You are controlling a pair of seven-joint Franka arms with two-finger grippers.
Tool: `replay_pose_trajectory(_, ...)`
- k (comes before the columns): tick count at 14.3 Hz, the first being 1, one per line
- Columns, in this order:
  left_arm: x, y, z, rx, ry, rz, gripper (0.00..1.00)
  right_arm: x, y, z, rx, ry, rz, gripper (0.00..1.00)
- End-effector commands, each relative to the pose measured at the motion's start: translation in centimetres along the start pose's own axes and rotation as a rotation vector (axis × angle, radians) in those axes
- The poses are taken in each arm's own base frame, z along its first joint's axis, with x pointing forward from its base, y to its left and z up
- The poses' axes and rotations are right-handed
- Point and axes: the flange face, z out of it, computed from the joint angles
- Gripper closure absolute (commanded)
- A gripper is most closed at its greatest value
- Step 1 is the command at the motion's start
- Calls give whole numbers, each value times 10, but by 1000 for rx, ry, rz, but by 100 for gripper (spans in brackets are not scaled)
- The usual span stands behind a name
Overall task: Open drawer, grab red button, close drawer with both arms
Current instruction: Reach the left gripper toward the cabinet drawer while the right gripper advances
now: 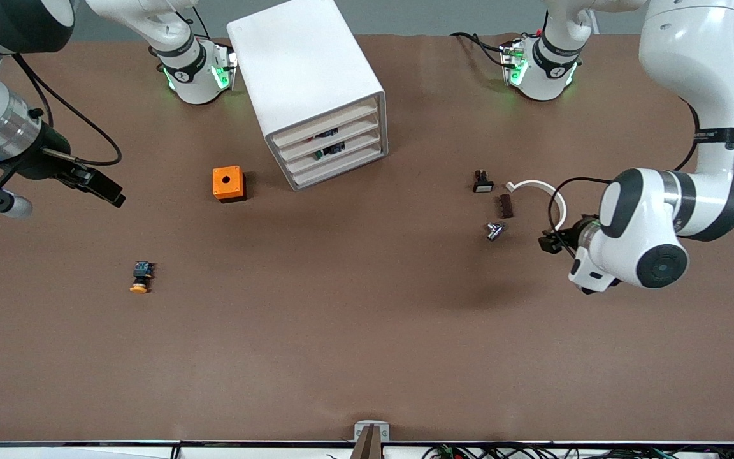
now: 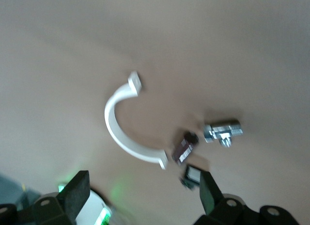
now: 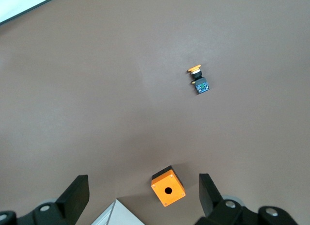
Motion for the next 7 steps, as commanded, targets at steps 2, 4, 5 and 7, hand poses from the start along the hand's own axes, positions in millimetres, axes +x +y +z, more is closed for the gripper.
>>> replay_pose_trajectory(2, -40, 50, -15, -25, -103, -254, 0, -10, -17, 4, 21, -14, 84, 0)
replay_pose_trajectory(4, -53, 73, -9, -67, -207, -425, 0, -10, -21, 9, 41, -40, 121, 0)
replay_pose_trajectory(5, -64, 85, -6, -75, -249, -474, 0, -10, -22, 11, 40, -44, 134, 0)
replay_pose_trajectory(7, -78, 106, 0, -88, -356, -580, 0, -13, -27, 11, 39, -45, 157, 0)
